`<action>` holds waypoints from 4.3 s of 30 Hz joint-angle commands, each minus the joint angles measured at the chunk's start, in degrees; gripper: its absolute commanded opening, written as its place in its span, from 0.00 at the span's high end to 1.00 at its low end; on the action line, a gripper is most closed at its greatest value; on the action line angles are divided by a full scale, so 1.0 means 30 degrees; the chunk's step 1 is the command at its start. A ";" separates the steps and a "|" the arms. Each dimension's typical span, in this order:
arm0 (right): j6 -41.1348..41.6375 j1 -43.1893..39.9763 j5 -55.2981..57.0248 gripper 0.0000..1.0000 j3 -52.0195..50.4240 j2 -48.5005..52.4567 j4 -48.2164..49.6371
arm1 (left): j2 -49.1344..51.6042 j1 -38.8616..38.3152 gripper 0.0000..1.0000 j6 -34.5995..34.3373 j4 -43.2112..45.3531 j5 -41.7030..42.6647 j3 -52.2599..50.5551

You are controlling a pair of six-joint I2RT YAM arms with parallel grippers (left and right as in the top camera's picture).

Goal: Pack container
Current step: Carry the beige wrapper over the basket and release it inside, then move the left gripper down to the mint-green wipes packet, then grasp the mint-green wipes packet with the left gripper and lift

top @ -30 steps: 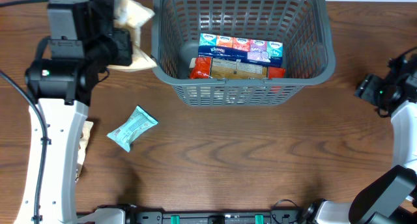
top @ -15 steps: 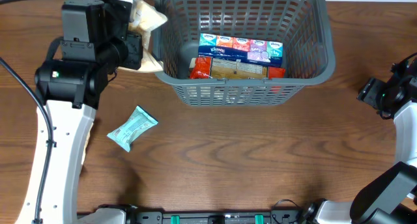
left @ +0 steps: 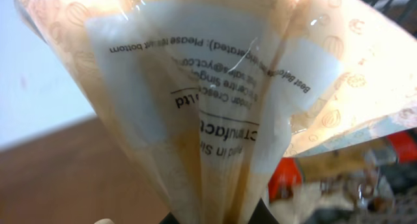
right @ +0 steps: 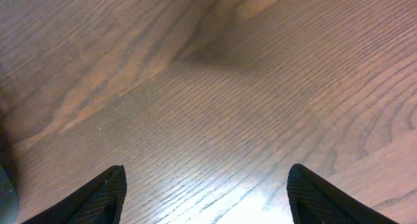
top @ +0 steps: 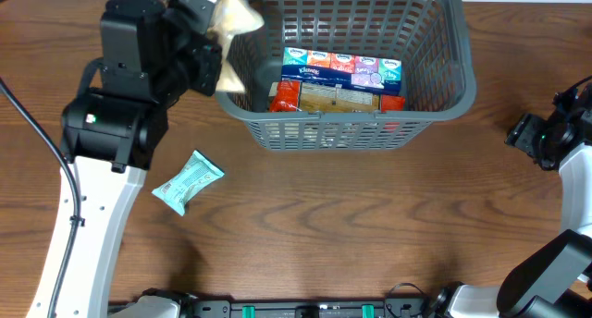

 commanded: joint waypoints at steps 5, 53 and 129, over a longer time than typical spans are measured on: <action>-0.0197 -0.0095 -0.0138 0.29 -0.0080 0.0168 -0.0240 | 0.0182 -0.2091 0.94 0.1559 0.2878 0.0124 0.0962; -0.0554 -0.0095 -0.2149 0.31 -0.0080 0.0168 -0.0248 | 0.1421 -0.0750 0.01 0.4211 0.2361 -0.1974 0.1792; -0.0685 -0.0095 -0.2310 0.33 -0.0080 0.0168 0.0204 | 0.6375 0.5683 0.43 1.0732 0.0758 -0.0372 -1.3930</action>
